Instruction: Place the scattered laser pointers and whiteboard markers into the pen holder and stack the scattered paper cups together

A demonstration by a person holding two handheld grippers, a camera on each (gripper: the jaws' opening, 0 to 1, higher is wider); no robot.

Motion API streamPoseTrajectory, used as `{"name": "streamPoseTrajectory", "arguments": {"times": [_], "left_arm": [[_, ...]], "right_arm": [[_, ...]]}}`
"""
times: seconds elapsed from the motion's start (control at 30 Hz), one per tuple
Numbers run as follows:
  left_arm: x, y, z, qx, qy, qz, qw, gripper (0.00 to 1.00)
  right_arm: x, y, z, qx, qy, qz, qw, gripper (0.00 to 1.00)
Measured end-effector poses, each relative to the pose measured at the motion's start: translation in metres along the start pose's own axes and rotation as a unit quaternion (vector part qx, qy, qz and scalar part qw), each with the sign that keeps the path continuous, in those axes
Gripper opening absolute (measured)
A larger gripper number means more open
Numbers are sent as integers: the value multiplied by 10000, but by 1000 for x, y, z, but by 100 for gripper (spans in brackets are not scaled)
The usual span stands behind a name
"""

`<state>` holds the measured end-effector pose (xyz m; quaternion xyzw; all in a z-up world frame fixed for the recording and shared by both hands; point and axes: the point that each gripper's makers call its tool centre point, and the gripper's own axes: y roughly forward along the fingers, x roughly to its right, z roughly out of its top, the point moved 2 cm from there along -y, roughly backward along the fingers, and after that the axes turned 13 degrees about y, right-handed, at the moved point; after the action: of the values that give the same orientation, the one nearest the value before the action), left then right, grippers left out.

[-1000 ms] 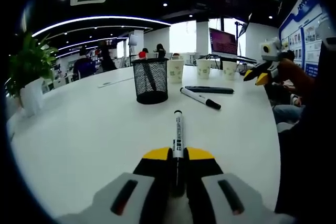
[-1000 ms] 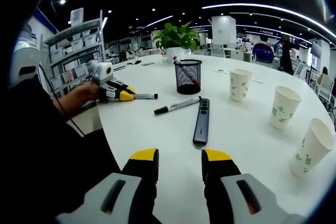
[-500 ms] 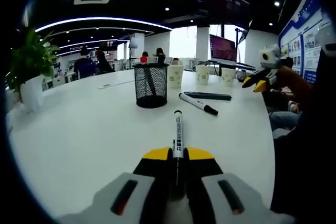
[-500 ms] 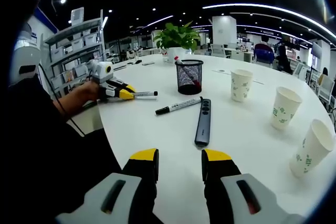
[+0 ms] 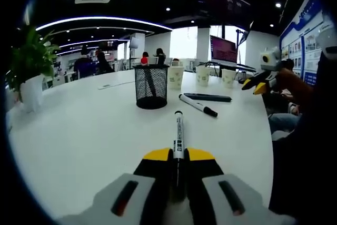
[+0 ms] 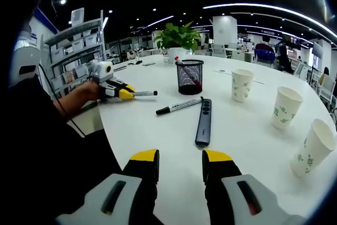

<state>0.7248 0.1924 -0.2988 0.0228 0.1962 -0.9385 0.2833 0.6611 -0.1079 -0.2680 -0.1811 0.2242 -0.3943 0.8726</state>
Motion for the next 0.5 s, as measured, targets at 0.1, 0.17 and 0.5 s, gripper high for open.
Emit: {"name": "streamPoseTrajectory", "arguments": {"times": [0.1,0.17,0.5], "left_arm": [[0,0,1,0,-2,-1,10000,12],[1,-2,4,4,-19,1,10000,12],[1,-5,10,-4,-21,5,10000,12]], "right_arm": [[0,0,0,2,5,1,10000,35],[0,0,-1,3,9,-1,10000,35],[-1,0,-1,5,3,13,10000,35]]}}
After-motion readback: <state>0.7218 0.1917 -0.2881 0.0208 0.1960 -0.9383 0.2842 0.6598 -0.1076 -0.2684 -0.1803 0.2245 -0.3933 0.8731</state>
